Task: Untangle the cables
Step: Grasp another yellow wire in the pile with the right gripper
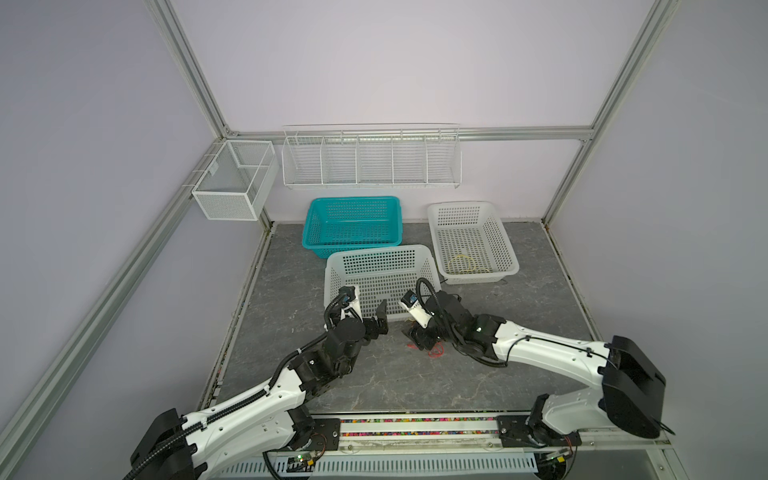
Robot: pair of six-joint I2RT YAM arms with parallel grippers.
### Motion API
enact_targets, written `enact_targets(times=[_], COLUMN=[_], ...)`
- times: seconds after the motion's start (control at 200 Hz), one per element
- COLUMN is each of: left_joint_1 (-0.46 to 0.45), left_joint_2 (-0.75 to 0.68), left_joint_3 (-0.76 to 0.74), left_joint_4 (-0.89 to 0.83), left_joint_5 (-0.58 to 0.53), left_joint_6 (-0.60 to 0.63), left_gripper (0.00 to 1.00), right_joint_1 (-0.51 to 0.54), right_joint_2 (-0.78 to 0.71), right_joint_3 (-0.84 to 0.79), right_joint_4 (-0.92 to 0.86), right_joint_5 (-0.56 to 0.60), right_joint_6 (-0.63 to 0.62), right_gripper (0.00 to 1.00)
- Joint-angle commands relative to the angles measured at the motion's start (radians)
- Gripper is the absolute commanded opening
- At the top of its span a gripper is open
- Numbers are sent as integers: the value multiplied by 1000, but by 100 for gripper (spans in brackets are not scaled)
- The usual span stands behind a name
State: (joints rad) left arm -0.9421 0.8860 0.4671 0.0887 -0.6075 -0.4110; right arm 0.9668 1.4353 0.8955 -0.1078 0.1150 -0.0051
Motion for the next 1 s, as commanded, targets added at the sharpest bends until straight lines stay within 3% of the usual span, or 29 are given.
enact_targets(times=[0.0,0.13,0.45,0.69,0.995], left_joint_1=[5,6,12,14,13], left_joint_2=[-20,-26,10,64,163], left_joint_3=[-19,-35,-55,-34,-9], left_joint_4=[-11,22,125,145,280], left_joint_5=[-40,-47,-40,18,230], left_joint_6=[-24,-14,25,60,176], left_gripper=[99,99,99,99,99], right_joint_1=[3,3,3,-9,-41], right_joint_2=[30,58,96,-15,-237], right_joint_3=[45,57,73,78,100], right_joint_4=[59,71,67,61,58], right_joint_5=[76,98,99,97,25], right_joint_6=[-40,-58,-67,-32,-27], right_gripper=[70,62,7,6,6])
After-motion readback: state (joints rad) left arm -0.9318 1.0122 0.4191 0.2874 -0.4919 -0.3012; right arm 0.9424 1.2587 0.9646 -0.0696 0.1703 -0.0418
